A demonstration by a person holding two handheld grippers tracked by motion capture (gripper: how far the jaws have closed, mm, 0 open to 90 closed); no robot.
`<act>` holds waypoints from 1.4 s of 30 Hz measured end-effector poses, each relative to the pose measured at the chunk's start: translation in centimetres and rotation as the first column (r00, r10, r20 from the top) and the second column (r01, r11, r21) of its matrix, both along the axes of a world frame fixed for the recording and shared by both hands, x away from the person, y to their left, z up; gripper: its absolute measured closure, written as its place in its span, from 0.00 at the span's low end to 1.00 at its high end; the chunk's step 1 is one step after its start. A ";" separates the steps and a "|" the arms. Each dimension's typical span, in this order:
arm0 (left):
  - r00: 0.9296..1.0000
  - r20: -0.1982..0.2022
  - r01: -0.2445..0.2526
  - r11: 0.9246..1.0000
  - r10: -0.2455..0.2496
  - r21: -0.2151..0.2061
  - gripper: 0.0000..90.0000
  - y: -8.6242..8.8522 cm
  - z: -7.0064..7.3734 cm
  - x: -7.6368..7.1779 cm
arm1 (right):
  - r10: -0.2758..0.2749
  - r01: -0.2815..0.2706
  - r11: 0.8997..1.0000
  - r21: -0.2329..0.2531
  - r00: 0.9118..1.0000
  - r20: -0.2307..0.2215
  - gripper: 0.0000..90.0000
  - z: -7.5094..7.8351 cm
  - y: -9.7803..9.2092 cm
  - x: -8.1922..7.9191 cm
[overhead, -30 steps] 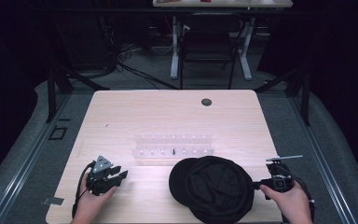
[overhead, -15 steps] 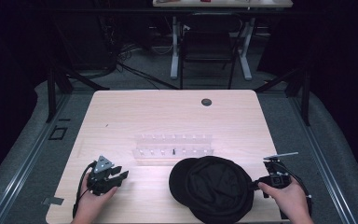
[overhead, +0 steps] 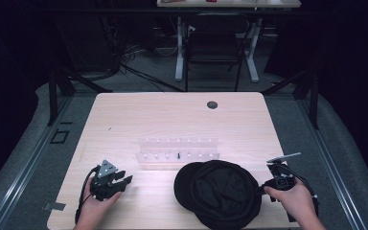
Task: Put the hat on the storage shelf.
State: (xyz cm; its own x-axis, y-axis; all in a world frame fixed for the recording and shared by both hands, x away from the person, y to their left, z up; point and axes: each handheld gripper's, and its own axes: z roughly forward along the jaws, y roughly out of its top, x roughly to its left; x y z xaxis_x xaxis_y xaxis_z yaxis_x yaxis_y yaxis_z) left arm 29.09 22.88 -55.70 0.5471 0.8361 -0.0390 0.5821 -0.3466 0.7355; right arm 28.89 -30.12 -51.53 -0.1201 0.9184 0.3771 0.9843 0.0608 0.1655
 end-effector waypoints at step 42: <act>0.999 -0.009 -0.037 0.999 0.037 -0.024 0.70 0.4 0.1 -0.3 | -0.065 0.057 0.996 -0.071 0.991 -0.114 0.98 0.9 0.7 3.2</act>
